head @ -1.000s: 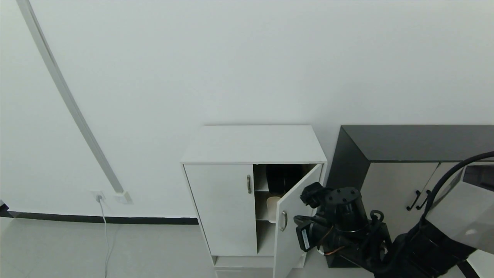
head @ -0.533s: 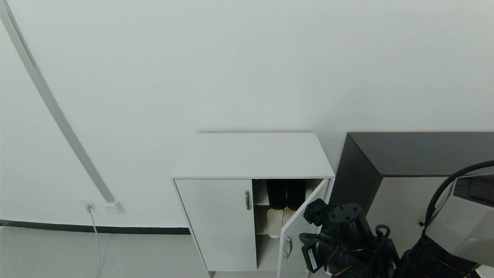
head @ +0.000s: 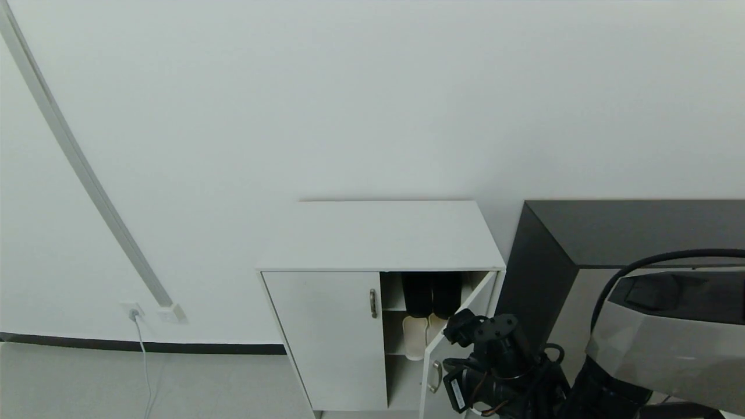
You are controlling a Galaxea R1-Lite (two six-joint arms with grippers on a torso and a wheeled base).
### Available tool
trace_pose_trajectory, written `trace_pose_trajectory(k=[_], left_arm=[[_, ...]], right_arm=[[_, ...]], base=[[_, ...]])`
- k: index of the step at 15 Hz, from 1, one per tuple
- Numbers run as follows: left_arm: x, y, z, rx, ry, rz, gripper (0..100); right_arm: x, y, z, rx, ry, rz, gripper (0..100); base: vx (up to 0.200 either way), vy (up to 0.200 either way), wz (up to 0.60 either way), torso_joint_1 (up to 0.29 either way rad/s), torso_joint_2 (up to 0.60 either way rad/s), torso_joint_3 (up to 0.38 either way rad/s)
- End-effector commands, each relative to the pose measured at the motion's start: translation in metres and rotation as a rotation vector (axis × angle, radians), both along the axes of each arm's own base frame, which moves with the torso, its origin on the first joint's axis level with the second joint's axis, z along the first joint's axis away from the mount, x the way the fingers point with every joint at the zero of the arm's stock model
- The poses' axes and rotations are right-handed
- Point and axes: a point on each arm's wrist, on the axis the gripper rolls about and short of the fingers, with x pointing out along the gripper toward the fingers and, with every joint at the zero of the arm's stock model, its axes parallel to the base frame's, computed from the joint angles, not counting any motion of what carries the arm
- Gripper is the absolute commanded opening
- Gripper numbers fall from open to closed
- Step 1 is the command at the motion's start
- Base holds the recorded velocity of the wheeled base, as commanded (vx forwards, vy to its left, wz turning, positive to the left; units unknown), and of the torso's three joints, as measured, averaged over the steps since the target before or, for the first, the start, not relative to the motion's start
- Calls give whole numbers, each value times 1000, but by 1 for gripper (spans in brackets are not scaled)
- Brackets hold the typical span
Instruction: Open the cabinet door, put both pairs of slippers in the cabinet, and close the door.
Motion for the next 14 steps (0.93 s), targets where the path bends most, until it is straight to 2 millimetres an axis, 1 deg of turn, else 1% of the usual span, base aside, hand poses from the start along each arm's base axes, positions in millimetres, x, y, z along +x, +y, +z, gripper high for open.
trace_pose_trajectory(k=[1, 3, 6, 8, 10, 11, 14], left_arm=[[0, 0, 0, -1, 2, 1, 0], [0, 0, 0, -2, 0, 1, 0], [0, 0, 0, -2, 2, 1, 0], [0, 0, 0, -2, 2, 1, 0], [0, 0, 0, -2, 2, 2, 0], [0, 0, 0, -2, 2, 2, 0], [0, 0, 0, -1, 2, 1, 0]], right_arm=[[10, 2, -17, -19, 20, -15, 0], [19, 4, -24, -19, 20, -28, 0], [35, 10, -25, 7, -6, -44, 0], [43, 15, -30, 20, -14, -51, 0], [51, 18, -28, 38, -31, -55, 0], [58, 22, -26, 57, -52, -61, 0], [78, 22, -28, 84, -80, -94, 0]], base=[[0, 0, 0, 0, 0, 0], [0, 0, 0, 0, 0, 0], [0, 0, 0, 0, 0, 0], [0, 0, 0, 0, 0, 0], [0, 0, 0, 0, 0, 0], [0, 0, 0, 0, 0, 0], [0, 0, 0, 0, 0, 0]])
